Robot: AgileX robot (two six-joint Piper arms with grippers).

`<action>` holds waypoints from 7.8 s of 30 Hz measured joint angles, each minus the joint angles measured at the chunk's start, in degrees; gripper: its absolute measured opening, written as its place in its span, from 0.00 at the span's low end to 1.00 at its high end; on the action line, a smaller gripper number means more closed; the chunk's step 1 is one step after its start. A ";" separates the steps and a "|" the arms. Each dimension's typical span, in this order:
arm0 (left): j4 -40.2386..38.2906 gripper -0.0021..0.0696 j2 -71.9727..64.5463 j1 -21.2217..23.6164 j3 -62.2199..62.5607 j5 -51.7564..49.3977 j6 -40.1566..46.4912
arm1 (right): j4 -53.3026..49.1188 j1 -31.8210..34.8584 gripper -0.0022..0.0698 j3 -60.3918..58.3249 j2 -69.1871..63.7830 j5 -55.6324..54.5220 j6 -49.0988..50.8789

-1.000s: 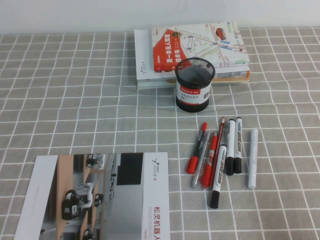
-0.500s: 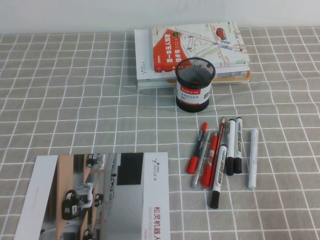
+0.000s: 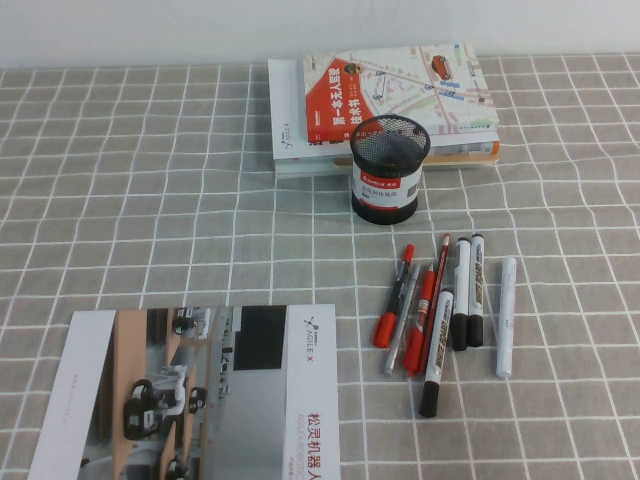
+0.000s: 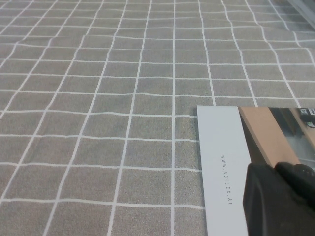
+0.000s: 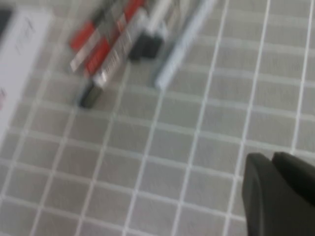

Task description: Put the pen into the pen holder

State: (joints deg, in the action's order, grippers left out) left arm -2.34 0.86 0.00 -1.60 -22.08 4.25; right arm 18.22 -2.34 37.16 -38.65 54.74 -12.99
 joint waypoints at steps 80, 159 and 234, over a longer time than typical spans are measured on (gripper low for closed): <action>0.00 0.02 0.00 0.00 0.00 0.00 0.00 | -18.22 -18.48 0.17 51.81 -74.91 -1.21 28.98; 0.00 0.02 0.00 0.00 0.00 0.00 0.00 | -40.48 -20.70 0.01 6.43 -25.41 -75.03 43.11; 0.33 0.02 0.00 0.00 0.00 0.00 0.00 | -25.46 -6.23 0.01 -35.39 25.52 -54.74 21.65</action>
State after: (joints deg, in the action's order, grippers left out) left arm -2.01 0.86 0.00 -1.60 -22.08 4.25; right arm -7.23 -8.58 1.78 -13.13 0.00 8.66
